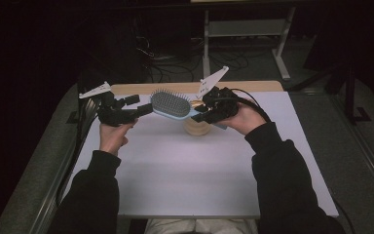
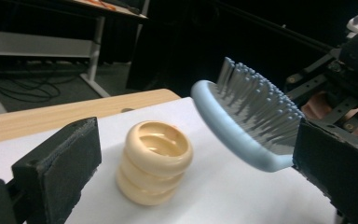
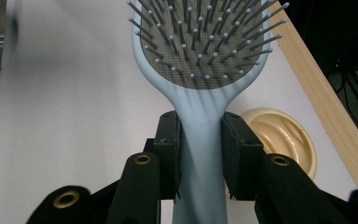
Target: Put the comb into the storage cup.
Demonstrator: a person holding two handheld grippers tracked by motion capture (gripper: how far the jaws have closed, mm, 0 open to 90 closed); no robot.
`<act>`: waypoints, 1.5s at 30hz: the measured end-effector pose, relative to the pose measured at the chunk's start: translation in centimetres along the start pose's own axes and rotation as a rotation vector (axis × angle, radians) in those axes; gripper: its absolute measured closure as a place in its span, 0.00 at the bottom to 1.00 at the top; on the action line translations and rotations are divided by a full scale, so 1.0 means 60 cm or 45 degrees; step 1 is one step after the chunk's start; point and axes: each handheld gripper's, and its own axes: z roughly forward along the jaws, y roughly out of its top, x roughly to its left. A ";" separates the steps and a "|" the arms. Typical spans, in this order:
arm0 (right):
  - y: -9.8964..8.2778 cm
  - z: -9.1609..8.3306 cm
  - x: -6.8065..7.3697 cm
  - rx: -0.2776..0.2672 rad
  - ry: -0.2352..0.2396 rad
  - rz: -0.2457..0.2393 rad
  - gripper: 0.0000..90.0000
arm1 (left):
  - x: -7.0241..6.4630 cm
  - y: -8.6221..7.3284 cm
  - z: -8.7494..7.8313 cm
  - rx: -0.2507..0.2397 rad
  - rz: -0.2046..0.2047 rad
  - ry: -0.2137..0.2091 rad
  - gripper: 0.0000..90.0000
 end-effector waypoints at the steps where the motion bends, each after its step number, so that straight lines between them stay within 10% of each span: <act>1: 0.000 0.001 0.000 -0.001 0.000 0.005 0.76 | -0.002 0.000 0.005 0.000 -0.014 -0.017 0.01; 18: 0.005 0.022 0.001 -0.017 -0.031 -0.025 0.76 | -0.023 0.000 0.062 0.016 -0.108 -0.073 0.06; 32: -0.003 0.029 -0.001 0.001 -0.112 -0.015 0.75 | -0.014 0.001 0.091 -0.167 -0.375 -0.143 0.53; 45: -0.019 0.027 -0.006 -0.009 -0.134 0.029 0.75 | -0.080 0.052 0.112 -0.036 0.005 -0.006 0.61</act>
